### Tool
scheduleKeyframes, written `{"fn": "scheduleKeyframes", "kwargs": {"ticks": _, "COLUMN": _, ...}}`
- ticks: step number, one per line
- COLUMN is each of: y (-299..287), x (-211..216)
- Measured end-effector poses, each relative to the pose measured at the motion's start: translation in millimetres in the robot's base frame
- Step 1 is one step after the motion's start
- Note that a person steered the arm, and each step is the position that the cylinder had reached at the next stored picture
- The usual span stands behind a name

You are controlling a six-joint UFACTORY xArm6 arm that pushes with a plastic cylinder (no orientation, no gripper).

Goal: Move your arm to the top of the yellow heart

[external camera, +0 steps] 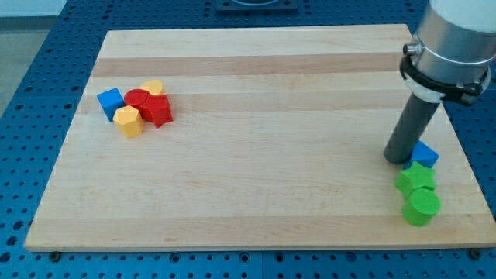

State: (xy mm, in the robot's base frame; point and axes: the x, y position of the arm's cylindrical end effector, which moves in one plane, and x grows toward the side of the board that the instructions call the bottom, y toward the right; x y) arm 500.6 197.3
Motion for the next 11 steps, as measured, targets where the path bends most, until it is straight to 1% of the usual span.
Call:
{"fn": "scheduleKeyframes", "kwargs": {"ticks": 1, "y": 1, "x": 0}}
{"fn": "scheduleKeyframes", "kwargs": {"ticks": 2, "y": -26, "x": -3}}
{"fn": "scheduleKeyframes", "kwargs": {"ticks": 3, "y": -67, "x": -19}}
{"fn": "scheduleKeyframes", "kwargs": {"ticks": 4, "y": -107, "x": -51}}
{"fn": "scheduleKeyframes", "kwargs": {"ticks": 5, "y": -144, "x": -95}}
{"fn": "scheduleKeyframes", "kwargs": {"ticks": 7, "y": -210, "x": -168}}
{"fn": "scheduleKeyframes", "kwargs": {"ticks": 8, "y": -252, "x": -190}}
{"fn": "scheduleKeyframes", "kwargs": {"ticks": 9, "y": -298, "x": -198}}
{"fn": "scheduleKeyframes", "kwargs": {"ticks": 11, "y": -396, "x": -198}}
